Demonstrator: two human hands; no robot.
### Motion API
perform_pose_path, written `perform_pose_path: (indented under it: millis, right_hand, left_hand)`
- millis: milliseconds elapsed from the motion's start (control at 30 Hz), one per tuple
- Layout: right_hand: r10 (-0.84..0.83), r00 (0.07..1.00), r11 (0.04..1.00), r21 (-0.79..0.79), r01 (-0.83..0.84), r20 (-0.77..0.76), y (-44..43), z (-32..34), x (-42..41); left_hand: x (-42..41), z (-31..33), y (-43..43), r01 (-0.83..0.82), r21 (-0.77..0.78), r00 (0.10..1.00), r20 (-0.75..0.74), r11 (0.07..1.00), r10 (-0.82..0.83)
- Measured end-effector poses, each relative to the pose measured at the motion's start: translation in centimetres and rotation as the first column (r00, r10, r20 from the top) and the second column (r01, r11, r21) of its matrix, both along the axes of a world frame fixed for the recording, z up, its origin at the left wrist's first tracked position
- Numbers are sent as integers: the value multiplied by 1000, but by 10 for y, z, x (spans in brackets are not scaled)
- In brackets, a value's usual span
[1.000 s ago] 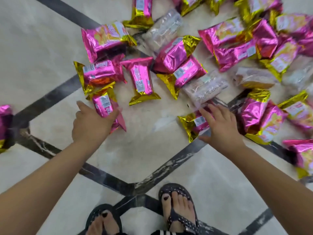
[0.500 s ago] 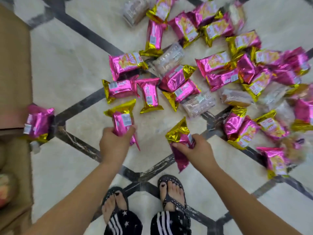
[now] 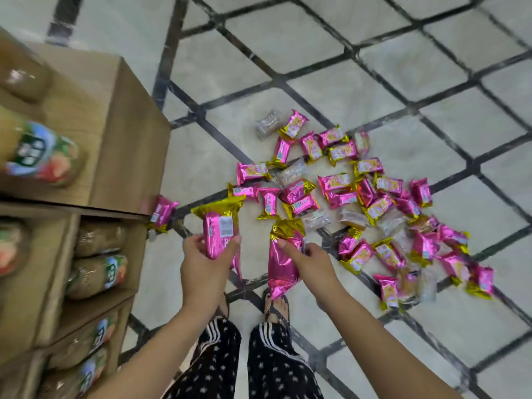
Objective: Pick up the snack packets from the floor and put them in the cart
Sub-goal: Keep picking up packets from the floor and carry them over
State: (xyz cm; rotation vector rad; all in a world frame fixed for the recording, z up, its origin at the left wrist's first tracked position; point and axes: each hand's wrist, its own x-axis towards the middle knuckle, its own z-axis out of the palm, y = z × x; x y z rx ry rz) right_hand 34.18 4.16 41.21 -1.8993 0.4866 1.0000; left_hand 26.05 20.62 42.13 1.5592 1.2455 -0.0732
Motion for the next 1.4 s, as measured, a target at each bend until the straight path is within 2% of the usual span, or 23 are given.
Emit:
perform_pose_path:
  millis: [167,367,533,633,800,1033,1167,1400]
  right_hand:
    - [-57,998,998,33,58,-16,16,95,-23]
    - [-143,990,985,97,143,-6,25,181,-36]
    - [-37,995,992,127,25,91,29,232,-50]
    - [50,995,991,122,-61,89,33,252,-59]
    - [218,965,963,132,-237,145,29,258,-62]
    - [479,858,851,143,-506,185,27,281,-65]
    - [632,756,743,145,-654,173,41,285,-89]
    - [832,517,494,156,-855,202,66,292,-153]
  left_hand:
    - [-9,93,12,-68,28,988,138,997,64]
    - [-50,160,20,-118,17,983,140,993,115]
    - [-95,209,23,-155,76,981,134,985,144]
    - [-117,232,19,-214,133,971,134,968,196]
    - [-134,260,15,-328,232,943,137,916,303]
    - [-158,290,-16,-534,277,845,201,799,495]
    - [-196,295,-47,-638,277,770,212,718,602]
    - [-292,300,-94,-838,289,530,229,463,816]
